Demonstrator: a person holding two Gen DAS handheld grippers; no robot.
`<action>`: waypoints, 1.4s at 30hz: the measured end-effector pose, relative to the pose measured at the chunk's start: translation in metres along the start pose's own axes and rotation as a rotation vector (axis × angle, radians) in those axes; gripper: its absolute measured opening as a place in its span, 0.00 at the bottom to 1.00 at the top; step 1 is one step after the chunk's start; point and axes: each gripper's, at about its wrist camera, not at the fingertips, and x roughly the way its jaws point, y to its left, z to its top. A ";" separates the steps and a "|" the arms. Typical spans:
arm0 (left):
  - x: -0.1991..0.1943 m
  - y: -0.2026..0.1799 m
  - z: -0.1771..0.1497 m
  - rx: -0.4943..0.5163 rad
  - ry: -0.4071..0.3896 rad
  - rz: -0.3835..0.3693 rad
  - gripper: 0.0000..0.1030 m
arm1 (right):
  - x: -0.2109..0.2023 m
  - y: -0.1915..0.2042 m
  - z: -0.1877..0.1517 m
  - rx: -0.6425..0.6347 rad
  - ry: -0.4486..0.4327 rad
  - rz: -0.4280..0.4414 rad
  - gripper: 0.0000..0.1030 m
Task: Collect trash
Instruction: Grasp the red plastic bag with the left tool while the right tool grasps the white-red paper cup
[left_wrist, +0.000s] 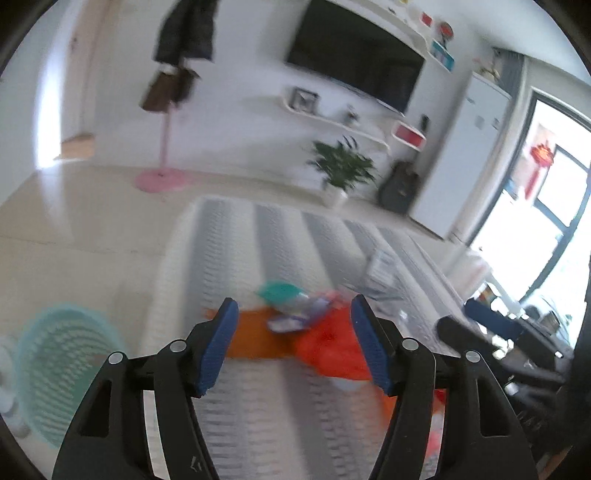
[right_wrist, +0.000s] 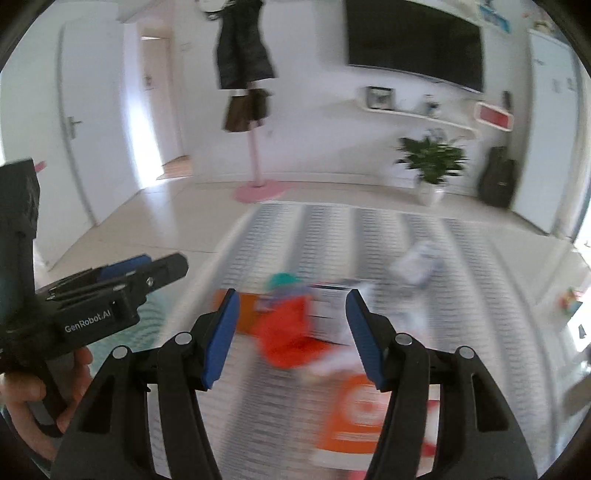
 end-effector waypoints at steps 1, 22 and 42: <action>0.011 -0.007 -0.001 -0.002 0.021 -0.010 0.60 | -0.003 -0.016 -0.003 0.004 0.003 -0.029 0.54; 0.133 -0.027 -0.031 -0.014 0.311 0.002 0.37 | 0.016 -0.125 -0.085 0.193 0.239 -0.115 0.69; 0.080 -0.008 -0.011 -0.057 0.178 -0.045 0.23 | 0.020 -0.124 -0.094 0.211 0.268 -0.184 0.45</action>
